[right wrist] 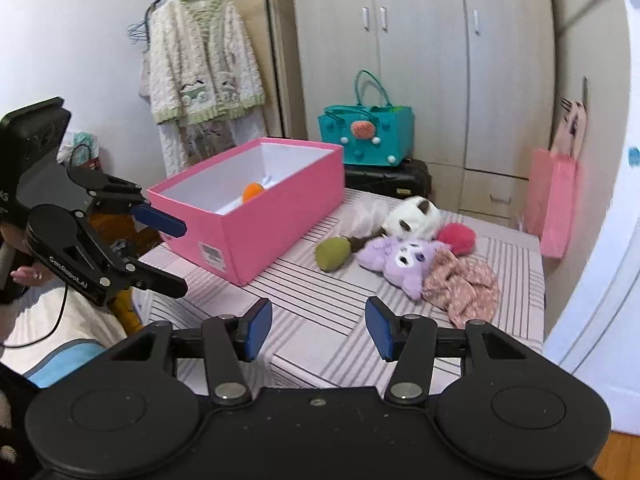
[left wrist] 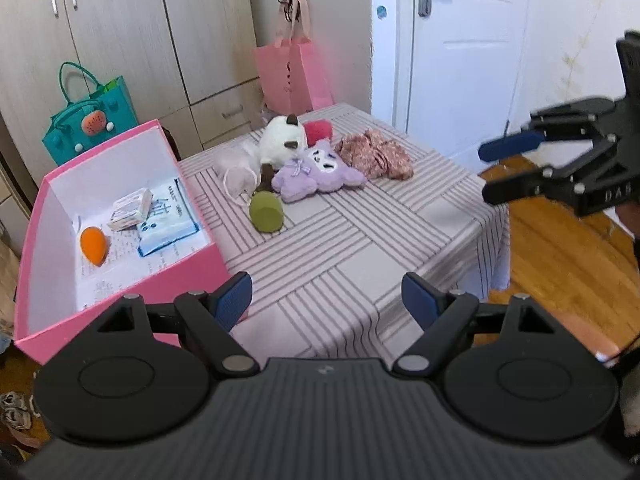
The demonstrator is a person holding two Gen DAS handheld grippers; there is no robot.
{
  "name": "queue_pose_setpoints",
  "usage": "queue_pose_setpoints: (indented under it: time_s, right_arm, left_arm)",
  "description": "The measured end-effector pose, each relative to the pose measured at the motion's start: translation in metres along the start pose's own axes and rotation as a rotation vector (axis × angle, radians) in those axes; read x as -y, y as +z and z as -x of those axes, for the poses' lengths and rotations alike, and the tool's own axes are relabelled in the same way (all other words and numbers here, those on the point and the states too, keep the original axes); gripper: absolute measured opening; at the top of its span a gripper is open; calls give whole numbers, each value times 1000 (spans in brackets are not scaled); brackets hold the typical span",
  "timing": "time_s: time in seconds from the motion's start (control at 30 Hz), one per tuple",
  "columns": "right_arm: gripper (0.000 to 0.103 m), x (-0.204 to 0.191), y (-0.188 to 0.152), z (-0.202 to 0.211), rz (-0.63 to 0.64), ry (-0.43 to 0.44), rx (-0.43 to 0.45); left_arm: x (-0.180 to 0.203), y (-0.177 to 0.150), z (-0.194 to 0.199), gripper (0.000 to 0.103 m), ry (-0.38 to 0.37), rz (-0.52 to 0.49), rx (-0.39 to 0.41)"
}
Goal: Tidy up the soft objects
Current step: 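Withdraw both tools from the box toward the remaining plush toys, then grasp the green egg-shaped sponge with the left gripper while the right gripper grasps the pink floral cloth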
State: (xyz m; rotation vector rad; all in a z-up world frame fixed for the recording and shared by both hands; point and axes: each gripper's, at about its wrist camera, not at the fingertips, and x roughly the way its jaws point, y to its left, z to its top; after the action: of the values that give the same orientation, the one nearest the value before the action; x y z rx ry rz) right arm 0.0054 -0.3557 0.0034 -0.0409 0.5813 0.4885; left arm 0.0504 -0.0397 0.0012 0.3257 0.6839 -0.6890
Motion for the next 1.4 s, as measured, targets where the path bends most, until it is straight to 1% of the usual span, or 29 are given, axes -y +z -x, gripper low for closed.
queue_pose_setpoints:
  time_s: [0.17, 0.23, 0.33, 0.47, 0.53, 0.6, 0.7, 0.77, 0.83, 0.9, 1.0, 1.07, 1.17, 1.27, 1.33, 1.4]
  right_arm:
    - [59, 21, -12, -15, -46, -37, 10]
    - [59, 31, -15, -20, -66, -53, 14]
    - [59, 44, -16, -28, -71, -90, 27]
    - [64, 62, -18, -44, -75, -134, 50]
    - [64, 72, -20, -55, -71, -181, 58]
    - [64, 82, -22, -67, -67, -200, 60]
    - [64, 98, -24, -82, -94, -221, 68]
    - [64, 110, -25, -92, -133, -243, 85]
    - [64, 121, -25, -102, -177, -261, 89]
    - [64, 129, -24, -109, -209, -266, 91]
    - [65, 136, -22, -117, -239, -266, 82]
    - [70, 138, -19, -121, -253, -276, 83]
    - [71, 140, -14, -128, -268, -299, 71]
    - [72, 139, -10, -136, -273, -312, 58]
    - [74, 140, -8, -140, -286, -309, 56]
    - [75, 139, -7, -145, -292, -314, 48]
  left_arm:
    - [10, 1, -21, 81, -37, 17, 67]
    - [14, 4, -33, 81, -40, 28, 79]
    - [15, 8, -51, 81, -30, 69, 96]
    - [10, 17, -76, 80, 7, 116, 99]
    - [8, 23, -89, 80, 33, 146, 127]
    - [8, 28, -102, 80, 69, 145, 139]
    - [11, 35, -123, 78, 166, 114, 139]
    - [11, 37, -136, 72, 209, 98, 127]
    - [7, 38, -149, 66, 214, 107, 103]
    - [4, 38, -157, 64, 236, 120, 100]
    - [2, 38, -164, 62, 321, 108, 118]
    - [1, 38, -167, 62, 361, 98, 129]
    - [-2, 39, -172, 61, 387, 83, 126]
    - [-3, 38, -179, 56, 408, 76, 99]
    - [-4, 37, -183, 53, 411, 83, 88]
    - [-5, 35, -187, 50, 419, 112, 82]
